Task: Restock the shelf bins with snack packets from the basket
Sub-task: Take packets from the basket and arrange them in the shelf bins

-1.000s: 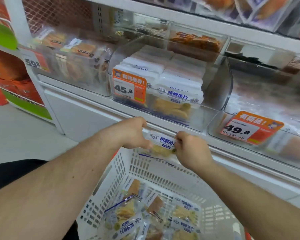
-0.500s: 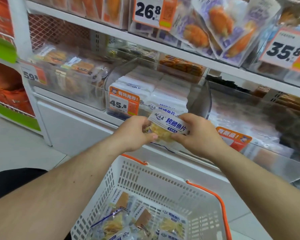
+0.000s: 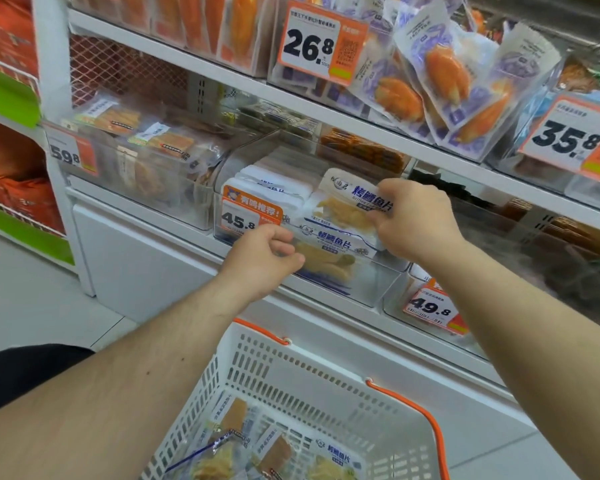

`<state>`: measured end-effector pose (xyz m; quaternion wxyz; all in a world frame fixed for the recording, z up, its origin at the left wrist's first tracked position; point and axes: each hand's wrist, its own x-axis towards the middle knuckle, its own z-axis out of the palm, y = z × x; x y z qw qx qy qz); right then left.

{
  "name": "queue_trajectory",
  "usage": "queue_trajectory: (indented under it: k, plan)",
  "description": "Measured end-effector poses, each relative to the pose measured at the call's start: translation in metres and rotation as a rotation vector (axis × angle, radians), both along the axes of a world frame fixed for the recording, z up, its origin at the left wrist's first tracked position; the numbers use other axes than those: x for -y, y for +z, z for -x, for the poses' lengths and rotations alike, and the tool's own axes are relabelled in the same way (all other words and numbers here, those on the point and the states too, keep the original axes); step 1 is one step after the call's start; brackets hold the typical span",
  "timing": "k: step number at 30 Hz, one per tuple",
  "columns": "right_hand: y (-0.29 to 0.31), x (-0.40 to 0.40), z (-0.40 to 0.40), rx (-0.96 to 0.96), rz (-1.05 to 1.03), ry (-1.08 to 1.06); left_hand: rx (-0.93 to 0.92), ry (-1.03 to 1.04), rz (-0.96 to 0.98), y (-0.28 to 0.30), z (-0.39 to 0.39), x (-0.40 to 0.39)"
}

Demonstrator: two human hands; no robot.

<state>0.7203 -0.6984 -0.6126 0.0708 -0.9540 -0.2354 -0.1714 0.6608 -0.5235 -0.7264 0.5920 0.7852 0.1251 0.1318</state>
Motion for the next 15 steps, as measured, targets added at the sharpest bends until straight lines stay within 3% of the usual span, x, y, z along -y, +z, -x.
queue_trajectory:
  k: [9,15]
  plan:
    - [0.01,-0.015,-0.004,-0.029,-0.025,0.007,-0.016,-0.007,0.006,-0.002,0.003,-0.008]
    - [-0.006,-0.022,-0.013,-0.065,0.079,-0.019,-0.032,-0.025,-0.02,-0.002,0.003,-0.005]
